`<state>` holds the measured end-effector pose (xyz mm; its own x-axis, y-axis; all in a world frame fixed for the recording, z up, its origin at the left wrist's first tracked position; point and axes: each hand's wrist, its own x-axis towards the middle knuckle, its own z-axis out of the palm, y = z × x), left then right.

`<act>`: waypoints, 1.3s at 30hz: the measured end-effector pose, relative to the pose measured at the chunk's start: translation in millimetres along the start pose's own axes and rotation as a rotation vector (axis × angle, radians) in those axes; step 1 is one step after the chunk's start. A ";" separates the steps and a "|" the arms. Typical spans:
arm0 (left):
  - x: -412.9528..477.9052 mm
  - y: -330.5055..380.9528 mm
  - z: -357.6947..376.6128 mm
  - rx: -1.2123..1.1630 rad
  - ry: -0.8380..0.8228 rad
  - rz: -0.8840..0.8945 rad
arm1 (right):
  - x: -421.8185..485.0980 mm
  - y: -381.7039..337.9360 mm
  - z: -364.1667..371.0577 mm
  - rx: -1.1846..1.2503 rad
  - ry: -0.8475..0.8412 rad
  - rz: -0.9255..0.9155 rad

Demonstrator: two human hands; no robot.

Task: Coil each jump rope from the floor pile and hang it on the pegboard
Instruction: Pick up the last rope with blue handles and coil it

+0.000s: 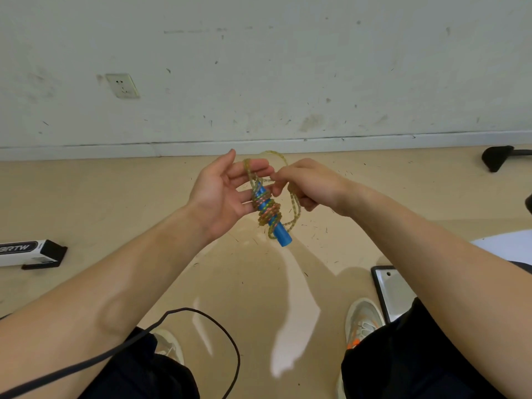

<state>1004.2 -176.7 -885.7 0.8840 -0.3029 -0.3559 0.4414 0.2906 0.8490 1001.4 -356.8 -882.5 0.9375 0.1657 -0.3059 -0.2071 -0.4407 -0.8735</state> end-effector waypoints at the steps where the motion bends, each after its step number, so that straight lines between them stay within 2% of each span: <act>1: -0.2 1.8 0.1 0.004 0.001 0.004 | -0.7 -1.0 -2.3 -0.003 0.008 0.006; 3: 0.0 3.4 -0.4 0.014 -0.004 0.005 | -1.2 -2.0 -6.5 0.024 0.054 0.013; 6: -0.9 2.4 -0.8 0.033 -0.048 -0.014 | 2.8 1.8 -8.5 -0.052 0.234 -0.029; 8: -2.0 1.3 0.3 0.053 -0.097 -0.032 | 6.9 6.6 -7.1 0.010 0.286 -0.013; 10: -3.1 0.4 1.6 0.080 -0.144 -0.048 | 10.1 10.3 -6.1 0.197 0.181 0.012; 13: -2.4 -0.9 0.4 0.138 -0.228 -0.061 | 10.2 12.3 -7.9 0.486 -0.135 -0.004; 16: -1.4 -0.9 -1.2 0.184 -0.273 -0.063 | 8.8 10.6 -11.9 0.565 -0.300 -0.055; 20: -0.9 -1.3 -3.1 0.205 -0.298 -0.083 | 9.5 8.7 -19.8 0.561 -0.280 -0.014; 29: -4.7 -0.4 -4.6 0.320 -0.313 -0.102 | 1.7 8.0 -23.5 0.249 -0.278 -0.088; 39: -5.0 -4.1 -1.5 0.292 -0.245 -0.095 | 1.6 11.2 -16.9 0.281 -0.393 -0.072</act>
<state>998.2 -175.0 -888.0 0.7632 -0.5338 -0.3642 0.4258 -0.0085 0.9048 1005.3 -376.4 -886.4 0.7872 0.5312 -0.3132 -0.2634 -0.1697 -0.9497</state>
